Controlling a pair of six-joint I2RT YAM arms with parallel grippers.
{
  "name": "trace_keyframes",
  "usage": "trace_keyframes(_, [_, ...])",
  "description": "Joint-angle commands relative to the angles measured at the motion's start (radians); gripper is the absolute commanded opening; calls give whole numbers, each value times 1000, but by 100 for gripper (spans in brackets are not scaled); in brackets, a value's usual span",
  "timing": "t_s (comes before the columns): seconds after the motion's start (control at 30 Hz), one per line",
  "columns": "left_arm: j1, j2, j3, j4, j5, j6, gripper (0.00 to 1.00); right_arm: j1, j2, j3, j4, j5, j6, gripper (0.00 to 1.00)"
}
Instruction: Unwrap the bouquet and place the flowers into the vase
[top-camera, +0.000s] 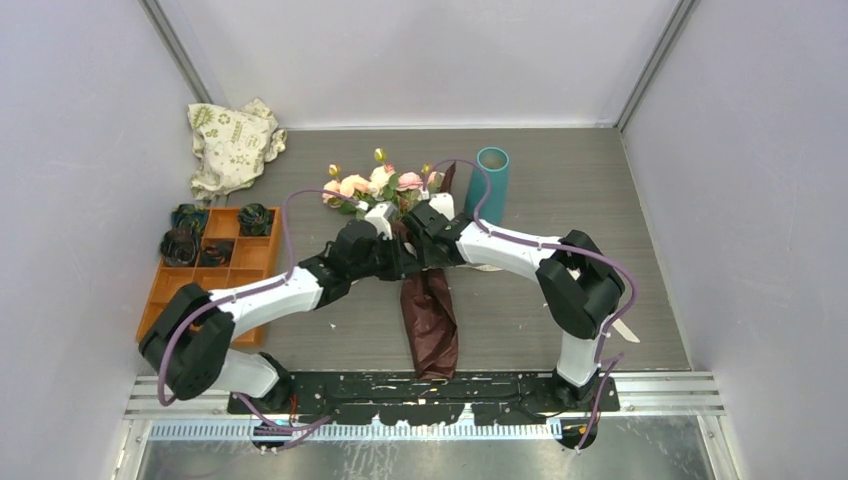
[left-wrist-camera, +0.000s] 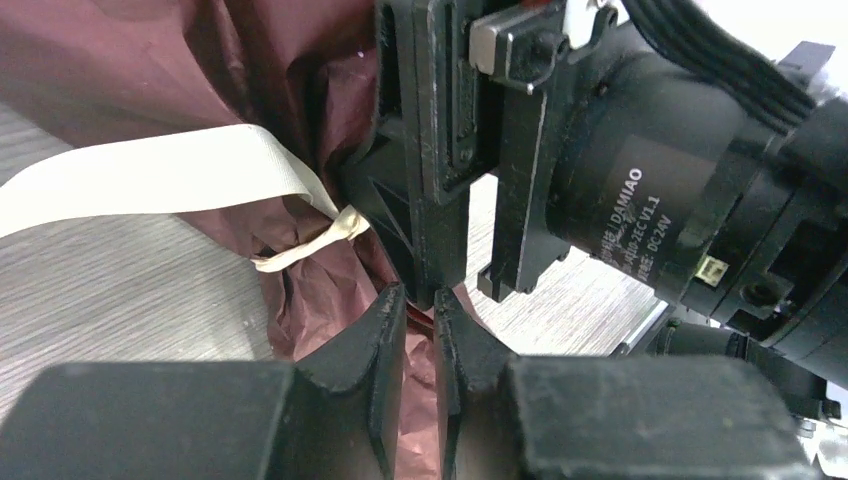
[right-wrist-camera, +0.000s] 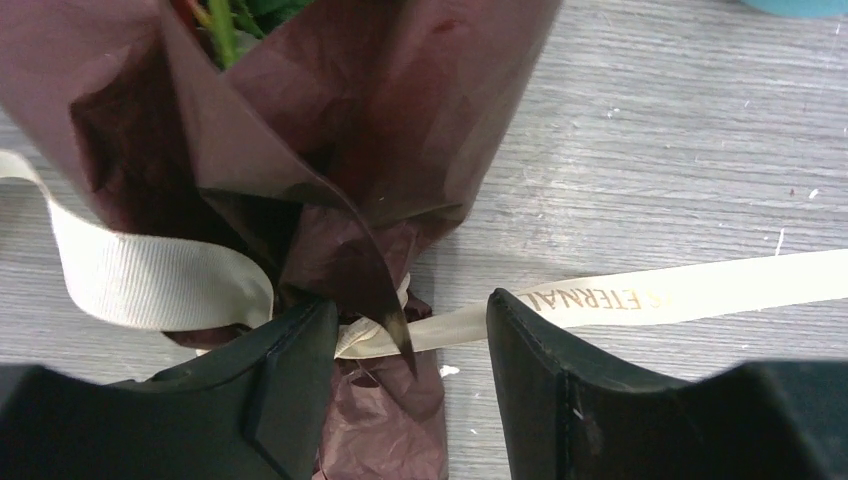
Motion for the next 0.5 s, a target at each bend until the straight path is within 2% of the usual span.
trace_keyframes(0.0, [-40, 76, 28, 105, 9, -42, 17, -17, -71, -29, 34, 36, 37, 61])
trace_keyframes(0.23, [-70, 194, 36, 107, -45, -75, 14, -25, -113, -61, 41, 29, 47, 61])
trace_keyframes(0.47, [-71, 281, 70, 26, -110, -89, 12, -30, -124, -86, 41, 24, 55, 61])
